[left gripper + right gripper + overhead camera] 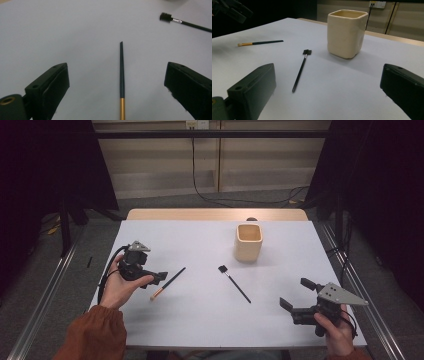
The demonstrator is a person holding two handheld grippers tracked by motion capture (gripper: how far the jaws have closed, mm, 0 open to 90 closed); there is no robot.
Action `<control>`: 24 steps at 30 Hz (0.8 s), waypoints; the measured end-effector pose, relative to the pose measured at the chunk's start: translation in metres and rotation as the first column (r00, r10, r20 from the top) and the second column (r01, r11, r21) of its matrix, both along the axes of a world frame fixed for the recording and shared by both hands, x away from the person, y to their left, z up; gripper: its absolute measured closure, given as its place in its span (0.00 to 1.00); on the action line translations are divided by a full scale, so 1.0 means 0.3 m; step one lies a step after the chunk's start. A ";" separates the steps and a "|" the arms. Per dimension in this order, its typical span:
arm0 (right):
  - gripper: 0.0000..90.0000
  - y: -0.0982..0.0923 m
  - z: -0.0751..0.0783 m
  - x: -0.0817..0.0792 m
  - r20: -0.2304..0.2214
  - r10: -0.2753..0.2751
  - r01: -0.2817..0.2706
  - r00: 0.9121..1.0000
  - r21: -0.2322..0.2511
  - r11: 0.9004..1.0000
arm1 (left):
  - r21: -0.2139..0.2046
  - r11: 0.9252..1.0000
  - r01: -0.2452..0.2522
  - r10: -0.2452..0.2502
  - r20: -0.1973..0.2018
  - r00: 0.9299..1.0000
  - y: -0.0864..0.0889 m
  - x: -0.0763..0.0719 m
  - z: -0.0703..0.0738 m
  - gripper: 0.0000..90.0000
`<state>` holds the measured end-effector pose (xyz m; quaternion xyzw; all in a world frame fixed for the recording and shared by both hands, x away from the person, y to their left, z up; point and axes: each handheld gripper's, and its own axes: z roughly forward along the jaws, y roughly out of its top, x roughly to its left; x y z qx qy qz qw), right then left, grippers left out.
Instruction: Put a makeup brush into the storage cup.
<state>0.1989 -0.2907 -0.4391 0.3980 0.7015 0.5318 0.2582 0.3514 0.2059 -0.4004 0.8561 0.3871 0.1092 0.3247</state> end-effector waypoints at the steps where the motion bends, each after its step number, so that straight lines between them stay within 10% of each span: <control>1: 0.00 0.000 0.000 0.000 0.000 -0.001 0.001 1.000 -0.001 1.000 | 0.002 1.000 0.008 -0.008 -0.002 1.000 -0.002 0.002 -0.003 0.06; 24: 0.00 0.004 -0.002 -0.003 -0.006 0.018 -0.018 1.000 -0.004 1.000 | 0.106 0.987 0.120 -0.101 -0.166 0.981 -0.026 0.047 -0.065 0.25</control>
